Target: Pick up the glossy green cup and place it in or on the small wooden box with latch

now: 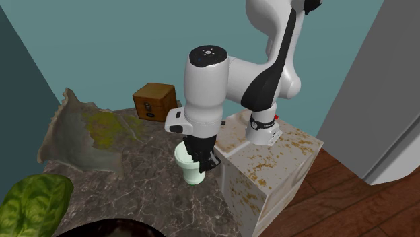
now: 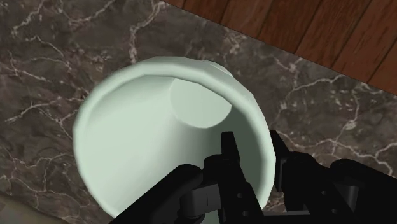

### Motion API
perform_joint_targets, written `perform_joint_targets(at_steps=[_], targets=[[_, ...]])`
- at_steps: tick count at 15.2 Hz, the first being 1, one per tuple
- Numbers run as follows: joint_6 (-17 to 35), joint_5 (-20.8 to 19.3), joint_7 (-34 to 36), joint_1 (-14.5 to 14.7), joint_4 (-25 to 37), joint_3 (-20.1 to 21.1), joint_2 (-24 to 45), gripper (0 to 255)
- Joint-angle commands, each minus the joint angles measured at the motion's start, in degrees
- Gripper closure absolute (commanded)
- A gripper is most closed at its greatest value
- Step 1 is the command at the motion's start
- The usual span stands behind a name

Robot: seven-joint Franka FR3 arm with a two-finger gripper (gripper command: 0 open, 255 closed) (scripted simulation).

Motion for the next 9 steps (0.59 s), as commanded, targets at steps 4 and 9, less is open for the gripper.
perform_joint_targets(at_steps=[4, 9], targets=[[0.0, 0.0, 0.0, 0.0, 0.0, 0.0, 0.1, 255], [-2.4, 0.5, -0.6, 0.1, 1.1, -0.1, -1.3, 255]])
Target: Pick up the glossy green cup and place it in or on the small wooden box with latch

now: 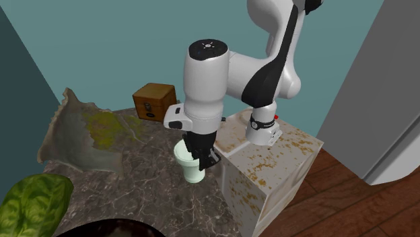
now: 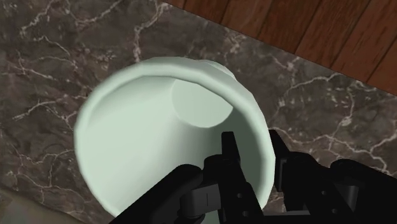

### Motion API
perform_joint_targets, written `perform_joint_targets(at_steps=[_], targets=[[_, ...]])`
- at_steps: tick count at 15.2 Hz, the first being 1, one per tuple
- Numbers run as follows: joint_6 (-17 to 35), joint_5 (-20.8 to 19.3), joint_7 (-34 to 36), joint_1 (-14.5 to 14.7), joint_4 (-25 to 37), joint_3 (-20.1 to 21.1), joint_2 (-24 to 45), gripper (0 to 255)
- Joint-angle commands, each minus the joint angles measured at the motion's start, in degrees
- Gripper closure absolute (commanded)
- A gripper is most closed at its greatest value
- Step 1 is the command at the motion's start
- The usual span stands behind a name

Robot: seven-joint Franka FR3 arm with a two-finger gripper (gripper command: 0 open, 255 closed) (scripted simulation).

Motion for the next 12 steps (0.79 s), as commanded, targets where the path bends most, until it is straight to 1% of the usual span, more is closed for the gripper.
perform_joint_targets(at_steps=[1, 12], targets=[[-1.4, 0.3, -0.3, 0.0, 0.7, 0.0, -0.8, 255], [-10.0, 1.5, -1.9, 0.2, 5.9, -0.4, -4.3, 255]])
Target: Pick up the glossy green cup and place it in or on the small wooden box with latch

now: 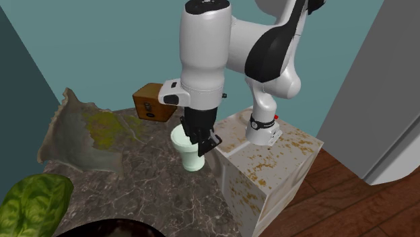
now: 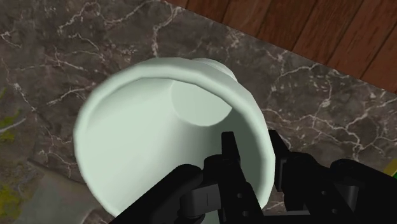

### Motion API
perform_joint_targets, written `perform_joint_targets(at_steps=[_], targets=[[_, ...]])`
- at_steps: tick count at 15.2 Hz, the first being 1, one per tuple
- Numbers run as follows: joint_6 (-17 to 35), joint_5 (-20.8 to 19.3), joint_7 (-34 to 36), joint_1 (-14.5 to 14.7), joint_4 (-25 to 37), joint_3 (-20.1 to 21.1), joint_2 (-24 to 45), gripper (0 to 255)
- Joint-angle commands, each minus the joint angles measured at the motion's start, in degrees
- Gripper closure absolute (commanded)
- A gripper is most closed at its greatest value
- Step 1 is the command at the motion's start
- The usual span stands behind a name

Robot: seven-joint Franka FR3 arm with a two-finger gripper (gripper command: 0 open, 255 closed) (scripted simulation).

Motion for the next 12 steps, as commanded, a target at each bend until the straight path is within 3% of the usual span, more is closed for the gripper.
perform_joint_targets(at_steps=[1, 12], targets=[[-1.4, 0.2, -0.2, 0.0, 0.8, 0.0, -0.6, 255], [-9.9, 0.7, -1.3, 0.1, 7.5, -0.3, -2.5, 255]])
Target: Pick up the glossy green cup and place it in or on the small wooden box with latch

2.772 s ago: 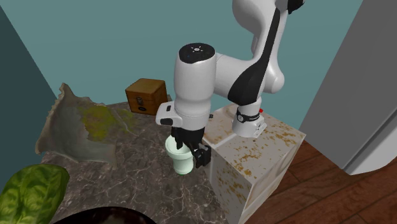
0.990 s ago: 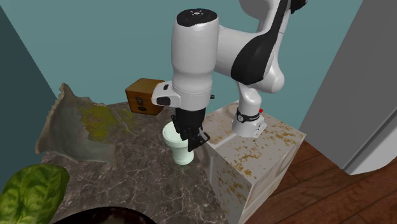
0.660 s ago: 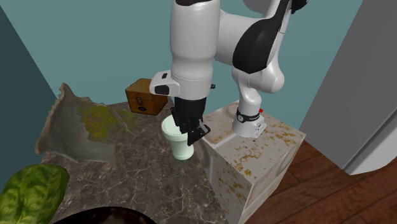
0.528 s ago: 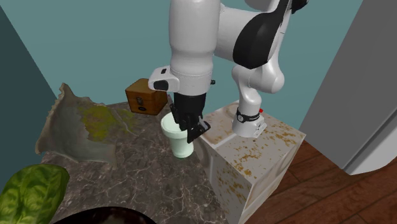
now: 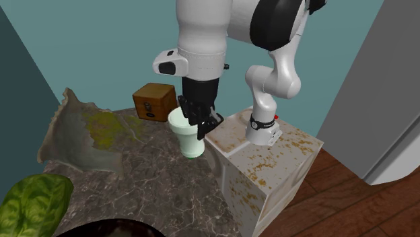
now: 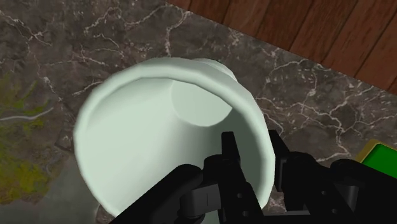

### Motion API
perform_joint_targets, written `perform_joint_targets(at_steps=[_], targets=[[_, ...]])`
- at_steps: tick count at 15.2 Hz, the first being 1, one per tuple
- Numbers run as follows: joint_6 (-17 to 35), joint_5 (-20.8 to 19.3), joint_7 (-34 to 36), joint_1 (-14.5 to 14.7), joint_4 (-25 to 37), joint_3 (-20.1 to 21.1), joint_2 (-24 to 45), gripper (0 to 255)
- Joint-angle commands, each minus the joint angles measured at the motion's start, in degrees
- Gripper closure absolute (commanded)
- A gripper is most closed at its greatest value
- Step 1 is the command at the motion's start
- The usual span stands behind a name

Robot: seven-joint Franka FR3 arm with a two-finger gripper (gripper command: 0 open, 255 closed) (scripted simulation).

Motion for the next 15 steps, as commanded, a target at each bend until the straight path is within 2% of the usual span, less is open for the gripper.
perform_joint_targets(at_steps=[1, 15], targets=[[-1.6, 0.0, -0.1, 0.0, 1.6, 0.0, 0.0, 255], [-12.3, 0.1, -1.0, -0.1, 12.3, -0.1, 0.0, 255]])
